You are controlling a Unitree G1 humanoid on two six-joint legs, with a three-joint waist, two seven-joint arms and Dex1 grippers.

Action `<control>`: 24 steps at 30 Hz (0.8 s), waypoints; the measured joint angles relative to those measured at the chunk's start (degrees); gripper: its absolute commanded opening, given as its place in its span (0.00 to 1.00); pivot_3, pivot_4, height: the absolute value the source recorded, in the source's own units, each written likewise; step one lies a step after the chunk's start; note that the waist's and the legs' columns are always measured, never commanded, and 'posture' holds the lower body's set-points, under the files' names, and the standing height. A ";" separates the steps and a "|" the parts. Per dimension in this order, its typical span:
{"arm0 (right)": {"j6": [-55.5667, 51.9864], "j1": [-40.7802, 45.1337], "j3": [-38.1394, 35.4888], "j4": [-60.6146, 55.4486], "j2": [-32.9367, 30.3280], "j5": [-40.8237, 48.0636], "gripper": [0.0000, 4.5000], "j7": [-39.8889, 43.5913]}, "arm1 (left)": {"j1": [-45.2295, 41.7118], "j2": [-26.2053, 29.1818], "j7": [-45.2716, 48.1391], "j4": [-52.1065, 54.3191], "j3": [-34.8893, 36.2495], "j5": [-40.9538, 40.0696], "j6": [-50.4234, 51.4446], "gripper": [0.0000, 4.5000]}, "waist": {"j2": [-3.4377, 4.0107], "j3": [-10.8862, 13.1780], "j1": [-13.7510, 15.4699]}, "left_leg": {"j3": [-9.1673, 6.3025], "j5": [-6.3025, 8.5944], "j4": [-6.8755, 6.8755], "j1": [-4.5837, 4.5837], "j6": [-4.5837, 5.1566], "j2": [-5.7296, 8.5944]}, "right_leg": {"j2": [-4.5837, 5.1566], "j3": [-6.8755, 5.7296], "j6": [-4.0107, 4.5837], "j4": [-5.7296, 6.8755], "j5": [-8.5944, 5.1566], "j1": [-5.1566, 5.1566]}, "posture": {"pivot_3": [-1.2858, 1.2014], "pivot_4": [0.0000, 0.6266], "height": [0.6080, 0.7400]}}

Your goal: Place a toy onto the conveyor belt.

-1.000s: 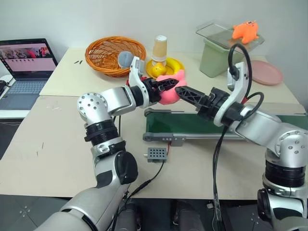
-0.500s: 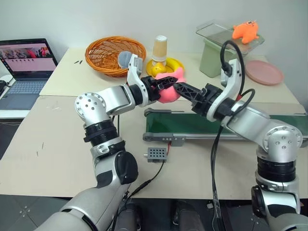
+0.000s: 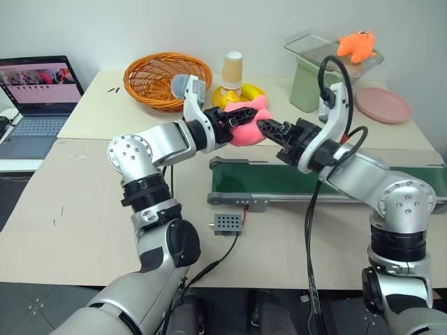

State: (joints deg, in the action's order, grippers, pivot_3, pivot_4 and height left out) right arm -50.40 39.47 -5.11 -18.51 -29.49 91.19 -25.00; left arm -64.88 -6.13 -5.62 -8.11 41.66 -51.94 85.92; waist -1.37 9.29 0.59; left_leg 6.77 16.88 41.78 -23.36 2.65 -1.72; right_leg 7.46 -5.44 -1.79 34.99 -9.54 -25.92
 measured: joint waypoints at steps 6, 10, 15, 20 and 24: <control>0.00 0.20 -0.14 0.01 -0.02 -0.52 0.00 0.05 | -0.06 0.61 -0.95 -1.16 0.74 -2.43 -1.19 0.70 | 0.00 0.00 0.00 | 0.00 0.00 0.00 0.00 0.00 0.00 | 0.00 0.00 0.00 0.00 0.00 0.00 | 0.52 0.24 0.95; -0.42 0.29 -0.12 0.02 -1.21 -1.61 0.00 1.46 | -0.67 2.83 -1.34 -2.23 0.89 -4.31 -1.39 0.70 | 0.00 0.00 -0.07 | 0.00 0.00 -0.01 0.00 0.00 0.00 | 0.00 0.00 0.00 0.00 0.00 0.00 | 0.52 0.24 0.95; -3.59 0.54 -0.98 1.80 -9.40 -4.45 0.00 6.60 | -0.63 10.33 0.83 -1.25 -1.85 -4.78 -0.74 0.70 | 0.00 0.00 -0.04 | 0.01 0.00 -0.02 0.01 0.00 0.00 | 0.00 0.00 0.00 0.00 0.00 0.00 | 0.52 0.24 0.95; -5.85 3.09 -3.91 4.65 -17.52 -7.29 0.00 12.70 | 3.37 19.13 7.63 1.12 -8.96 -4.49 0.49 0.70 | 0.01 0.00 -0.08 | 0.03 0.00 -0.06 0.03 0.00 -0.01 | 0.00 0.01 0.00 0.00 -0.01 -0.03 | 0.52 0.24 0.95; -6.84 4.84 -2.50 2.87 -24.13 -15.36 0.00 20.67 | 8.90 28.48 17.52 6.71 -22.33 -2.36 -0.55 0.70 | 0.02 0.01 -0.15 | 0.08 0.00 -0.08 0.04 -0.01 -0.02 | 0.00 0.06 0.00 0.01 -0.01 -0.07 | 0.52 0.24 0.95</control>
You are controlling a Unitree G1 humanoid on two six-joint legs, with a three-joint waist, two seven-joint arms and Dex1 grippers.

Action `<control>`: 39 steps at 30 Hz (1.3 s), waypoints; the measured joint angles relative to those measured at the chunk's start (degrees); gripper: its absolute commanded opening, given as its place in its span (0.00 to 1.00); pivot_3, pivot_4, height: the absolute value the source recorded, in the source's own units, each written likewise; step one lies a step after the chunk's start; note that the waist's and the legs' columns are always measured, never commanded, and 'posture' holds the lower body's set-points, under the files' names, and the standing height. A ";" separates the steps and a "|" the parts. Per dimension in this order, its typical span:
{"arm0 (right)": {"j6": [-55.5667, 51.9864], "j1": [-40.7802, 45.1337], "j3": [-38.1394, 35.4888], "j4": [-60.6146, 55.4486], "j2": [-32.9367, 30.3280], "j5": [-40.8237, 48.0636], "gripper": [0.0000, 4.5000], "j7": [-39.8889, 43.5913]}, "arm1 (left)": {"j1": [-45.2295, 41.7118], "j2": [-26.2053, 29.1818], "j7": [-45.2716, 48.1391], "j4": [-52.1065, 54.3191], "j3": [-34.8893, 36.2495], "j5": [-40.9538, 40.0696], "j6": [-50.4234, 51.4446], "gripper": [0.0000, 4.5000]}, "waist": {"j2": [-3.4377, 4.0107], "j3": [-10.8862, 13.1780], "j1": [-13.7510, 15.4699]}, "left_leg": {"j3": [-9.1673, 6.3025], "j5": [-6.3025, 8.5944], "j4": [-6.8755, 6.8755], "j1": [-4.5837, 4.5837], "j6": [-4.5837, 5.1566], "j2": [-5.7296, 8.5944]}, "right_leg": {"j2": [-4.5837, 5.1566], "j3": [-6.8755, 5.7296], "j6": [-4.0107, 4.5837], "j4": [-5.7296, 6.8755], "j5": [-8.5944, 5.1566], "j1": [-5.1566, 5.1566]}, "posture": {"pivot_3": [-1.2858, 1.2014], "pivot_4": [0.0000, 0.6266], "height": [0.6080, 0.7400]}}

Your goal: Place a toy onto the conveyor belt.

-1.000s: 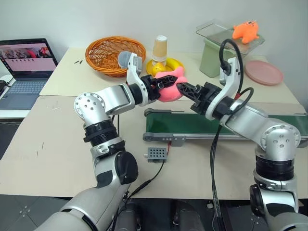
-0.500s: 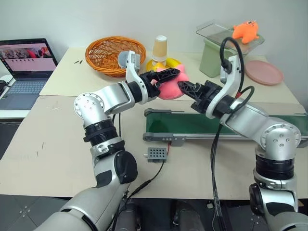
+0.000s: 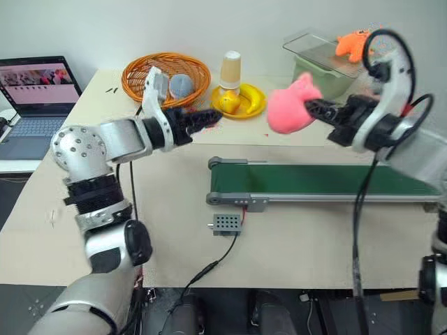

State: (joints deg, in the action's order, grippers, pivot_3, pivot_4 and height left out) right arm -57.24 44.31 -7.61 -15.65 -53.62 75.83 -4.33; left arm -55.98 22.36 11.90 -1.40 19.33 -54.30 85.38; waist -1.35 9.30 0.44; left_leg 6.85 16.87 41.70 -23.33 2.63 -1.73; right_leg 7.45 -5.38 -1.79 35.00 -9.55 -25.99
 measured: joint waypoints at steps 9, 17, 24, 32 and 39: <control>15.93 2.05 23.13 -16.45 -15.33 -41.75 0.00 30.62 | 4.45 16.53 27.01 10.47 -21.35 4.01 -11.01 0.70 | 0.12 0.06 -0.04 | 0.07 -0.01 0.01 -0.03 -0.05 -0.02 | -0.01 0.10 -0.01 -0.05 -0.06 -0.14 | 0.52 0.24 0.95; 34.32 -5.70 27.65 -13.82 -15.38 -66.74 0.00 39.40 | 4.39 23.50 38.28 10.48 -26.12 10.73 -19.75 0.70 | 0.12 0.06 0.23 | 0.13 -0.02 0.04 -0.05 -0.05 0.00 | -0.01 0.07 -0.17 -0.05 -0.17 -0.12 | 0.52 0.24 0.95; 43.20 -10.92 27.27 -11.05 -10.71 -78.05 0.00 41.32 | 4.27 23.14 40.79 9.60 -26.44 12.34 -20.66 0.70 | 0.11 0.06 0.06 | 0.10 -0.02 0.07 -0.04 -0.05 -0.05 | -0.01 0.07 -0.21 -0.04 -0.20 -0.13 | 0.52 0.24 0.95; 42.96 -14.23 26.25 -12.52 -4.88 -82.40 0.00 43.47 | 4.28 23.33 43.39 9.92 -27.12 13.97 -21.52 0.70 | 0.11 0.06 0.10 | 0.07 -0.02 0.09 -0.04 -0.05 -0.02 | -0.01 0.07 -0.20 -0.01 -0.20 -0.11 | 0.52 0.24 0.95; 38.77 -19.03 23.74 -14.78 -2.71 -82.26 0.00 46.98 | 4.26 23.32 45.15 10.02 -28.01 15.57 -22.77 0.70 | 0.11 0.06 0.18 | 0.04 -0.02 0.10 0.00 -0.05 -0.02 | -0.01 0.04 -0.18 -0.01 -0.19 -0.05 | 0.52 0.24 0.95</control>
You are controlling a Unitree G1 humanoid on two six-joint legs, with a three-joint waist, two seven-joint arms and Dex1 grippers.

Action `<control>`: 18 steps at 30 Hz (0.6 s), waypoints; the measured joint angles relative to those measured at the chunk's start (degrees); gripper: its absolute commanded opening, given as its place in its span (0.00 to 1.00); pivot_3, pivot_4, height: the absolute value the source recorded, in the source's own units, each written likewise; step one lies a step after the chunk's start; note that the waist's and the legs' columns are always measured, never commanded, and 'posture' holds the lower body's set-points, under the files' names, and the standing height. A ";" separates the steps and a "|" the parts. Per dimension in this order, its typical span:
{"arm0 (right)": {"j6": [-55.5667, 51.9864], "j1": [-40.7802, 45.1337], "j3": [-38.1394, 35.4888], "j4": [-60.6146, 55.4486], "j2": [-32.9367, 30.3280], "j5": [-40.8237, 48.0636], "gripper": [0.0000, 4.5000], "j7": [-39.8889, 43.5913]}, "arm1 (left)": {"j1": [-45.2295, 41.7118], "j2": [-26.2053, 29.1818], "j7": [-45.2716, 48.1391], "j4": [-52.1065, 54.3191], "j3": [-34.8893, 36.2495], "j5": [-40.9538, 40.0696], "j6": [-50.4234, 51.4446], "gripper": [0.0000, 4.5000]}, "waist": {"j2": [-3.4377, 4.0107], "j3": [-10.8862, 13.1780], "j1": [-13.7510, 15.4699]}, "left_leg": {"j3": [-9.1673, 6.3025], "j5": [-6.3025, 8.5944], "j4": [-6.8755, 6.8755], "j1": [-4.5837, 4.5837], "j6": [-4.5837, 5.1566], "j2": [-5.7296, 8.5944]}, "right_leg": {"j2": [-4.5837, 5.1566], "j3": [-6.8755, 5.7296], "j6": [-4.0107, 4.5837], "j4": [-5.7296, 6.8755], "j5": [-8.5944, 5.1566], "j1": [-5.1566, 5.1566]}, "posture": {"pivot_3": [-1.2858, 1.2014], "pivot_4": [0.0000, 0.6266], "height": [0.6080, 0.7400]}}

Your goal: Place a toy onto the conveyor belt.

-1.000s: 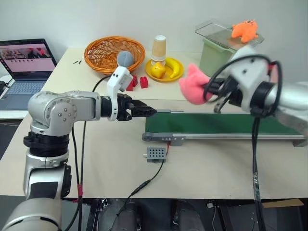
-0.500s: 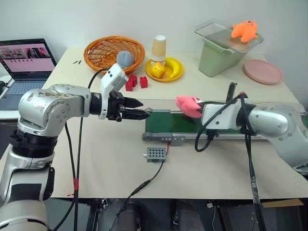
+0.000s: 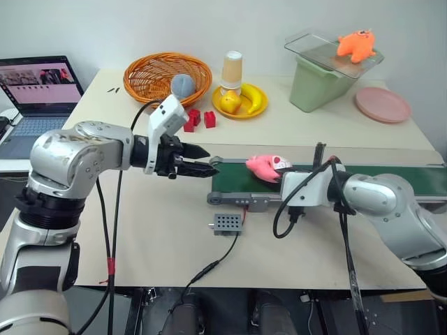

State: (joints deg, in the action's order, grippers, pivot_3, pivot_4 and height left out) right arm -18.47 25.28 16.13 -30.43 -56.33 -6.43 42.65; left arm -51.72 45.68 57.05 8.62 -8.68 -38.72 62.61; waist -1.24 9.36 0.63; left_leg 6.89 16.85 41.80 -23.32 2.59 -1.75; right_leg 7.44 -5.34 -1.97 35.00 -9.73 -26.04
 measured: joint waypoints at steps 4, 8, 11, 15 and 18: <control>-5.78 -2.11 -3.39 -2.01 2.04 3.02 0.00 2.24 | -0.01 0.07 1.13 0.15 -0.41 0.77 -0.28 0.70 | 0.00 0.00 -0.19 | 0.01 0.00 0.01 0.03 0.00 -0.01 | 0.00 0.03 0.04 0.01 0.00 0.00 | 0.52 0.24 0.95; -11.67 -2.14 -5.57 -4.12 3.97 6.10 0.20 3.55 | -0.01 0.05 1.66 0.15 -0.91 1.63 -0.55 0.73 | 0.00 0.00 -0.14 | -0.01 0.00 0.00 0.03 0.00 0.00 | 0.00 0.02 0.11 0.02 0.05 0.01 | 0.52 0.24 0.95; -14.76 -2.14 -5.73 -4.78 4.34 7.42 0.43 3.98 | -0.01 -0.07 1.99 0.15 -1.19 2.09 -0.87 0.73 | 0.00 0.00 -0.05 | -0.02 0.00 0.00 0.02 0.00 0.02 | 0.00 0.02 0.12 0.02 0.05 0.01 | 0.52 0.24 0.95; -17.24 -2.06 -5.73 -5.19 4.37 7.78 0.74 4.54 | -0.01 -0.22 2.10 0.14 -1.23 2.57 -1.05 0.73 | 0.00 0.00 0.03 | -0.03 0.00 0.00 0.01 0.01 0.02 | 0.00 0.02 0.12 0.02 0.05 0.01 | 0.52 0.24 0.95; -18.46 -2.05 -5.73 -5.28 4.36 7.77 0.97 4.56 | -0.02 -0.47 2.11 0.15 -1.23 2.63 -1.05 0.73 | 0.00 0.00 0.06 | -0.04 0.00 0.00 0.00 0.01 0.02 | 0.00 0.02 0.13 0.03 0.06 0.01 | 0.52 0.24 0.95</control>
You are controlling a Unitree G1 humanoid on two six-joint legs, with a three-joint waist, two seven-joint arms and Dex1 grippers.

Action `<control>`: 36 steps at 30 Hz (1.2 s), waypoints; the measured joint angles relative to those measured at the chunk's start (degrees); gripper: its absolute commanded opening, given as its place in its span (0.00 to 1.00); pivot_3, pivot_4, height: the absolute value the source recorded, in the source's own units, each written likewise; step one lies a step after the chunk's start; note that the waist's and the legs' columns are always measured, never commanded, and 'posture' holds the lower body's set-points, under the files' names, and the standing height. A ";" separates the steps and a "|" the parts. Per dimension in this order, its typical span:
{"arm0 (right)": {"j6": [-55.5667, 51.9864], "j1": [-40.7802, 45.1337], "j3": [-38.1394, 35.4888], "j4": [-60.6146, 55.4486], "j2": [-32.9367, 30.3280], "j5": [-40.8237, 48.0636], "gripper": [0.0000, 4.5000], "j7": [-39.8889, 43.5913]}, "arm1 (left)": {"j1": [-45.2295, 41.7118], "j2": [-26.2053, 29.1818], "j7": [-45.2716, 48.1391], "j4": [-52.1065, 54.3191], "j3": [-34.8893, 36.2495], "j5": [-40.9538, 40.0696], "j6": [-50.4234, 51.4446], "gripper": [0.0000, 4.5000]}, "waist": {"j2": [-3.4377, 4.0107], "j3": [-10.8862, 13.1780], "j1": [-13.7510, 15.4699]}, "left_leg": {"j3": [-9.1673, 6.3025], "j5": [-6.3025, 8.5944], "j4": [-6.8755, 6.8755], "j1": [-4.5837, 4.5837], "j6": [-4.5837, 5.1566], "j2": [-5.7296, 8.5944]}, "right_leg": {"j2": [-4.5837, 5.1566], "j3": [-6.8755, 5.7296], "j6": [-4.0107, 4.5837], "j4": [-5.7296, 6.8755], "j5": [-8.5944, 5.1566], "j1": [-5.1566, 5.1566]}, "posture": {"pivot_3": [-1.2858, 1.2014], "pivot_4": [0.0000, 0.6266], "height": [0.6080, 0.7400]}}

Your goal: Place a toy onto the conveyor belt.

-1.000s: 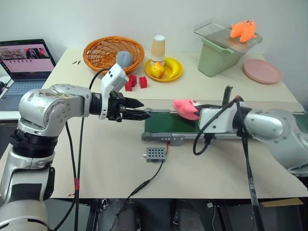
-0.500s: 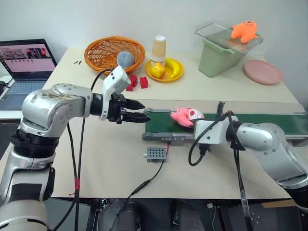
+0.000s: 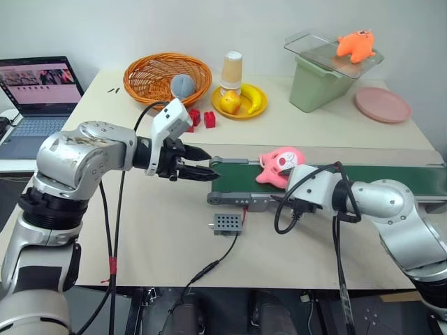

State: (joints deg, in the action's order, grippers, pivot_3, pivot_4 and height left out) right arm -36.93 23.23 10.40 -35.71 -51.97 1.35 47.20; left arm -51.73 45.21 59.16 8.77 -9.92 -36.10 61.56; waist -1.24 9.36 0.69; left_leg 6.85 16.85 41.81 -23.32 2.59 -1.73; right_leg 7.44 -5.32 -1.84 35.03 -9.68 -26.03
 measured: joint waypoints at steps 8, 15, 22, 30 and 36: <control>-3.44 0.64 -1.60 -1.53 -0.07 2.02 0.99 0.84 | 0.00 -0.53 0.00 -0.11 0.00 0.24 -0.06 0.73 | 0.00 0.00 -0.02 | 0.00 0.00 0.00 0.01 0.00 0.00 | 0.00 0.00 0.02 0.00 0.02 0.00 | 0.52 0.24 0.95; -15.07 7.21 -9.40 -4.95 3.55 13.50 0.99 2.64 | 0.02 -0.49 0.17 -0.21 0.01 0.25 -0.20 0.73 | 0.00 0.00 -0.04 | -0.04 0.00 0.00 0.00 0.00 -0.01 | 0.00 -0.03 0.05 0.02 0.04 0.00 | 0.52 0.24 0.95; -35.87 13.50 -28.31 -1.99 8.94 33.48 0.99 2.83 | 3.33 0.03 3.75 0.37 3.80 0.18 -8.50 0.73 | 0.00 0.00 0.14 | -0.06 0.02 -0.01 -0.06 0.04 0.00 | 0.00 -0.08 0.11 0.00 0.07 0.02 | 0.52 0.24 0.95; -36.99 6.78 -36.25 4.73 3.92 37.07 0.99 1.86 | 9.64 -0.72 2.56 3.33 8.62 0.53 -15.62 0.73 | -0.01 -0.01 0.01 | -0.06 0.04 -0.01 0.04 0.07 0.01 | 0.00 -0.01 0.11 0.02 0.07 0.09 | 0.52 0.24 0.95; -29.03 2.43 -36.48 7.14 0.59 35.64 0.99 1.23 | 15.11 -2.00 -2.73 4.61 12.35 0.62 -16.68 0.73 | -0.01 0.00 -0.08 | -0.06 0.04 0.00 0.07 0.07 0.00 | 0.00 0.02 0.10 -0.02 0.07 0.09 | 0.52 0.24 0.95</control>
State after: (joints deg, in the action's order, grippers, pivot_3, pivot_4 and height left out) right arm -65.96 25.66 -26.08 -28.57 -51.38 36.99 48.44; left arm -36.63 43.21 56.43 13.37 2.43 -35.48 44.89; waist -1.25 9.36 0.61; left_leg 6.79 16.89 41.81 -23.25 2.67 -1.73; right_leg 7.44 -5.30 -1.74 35.01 -9.60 -25.94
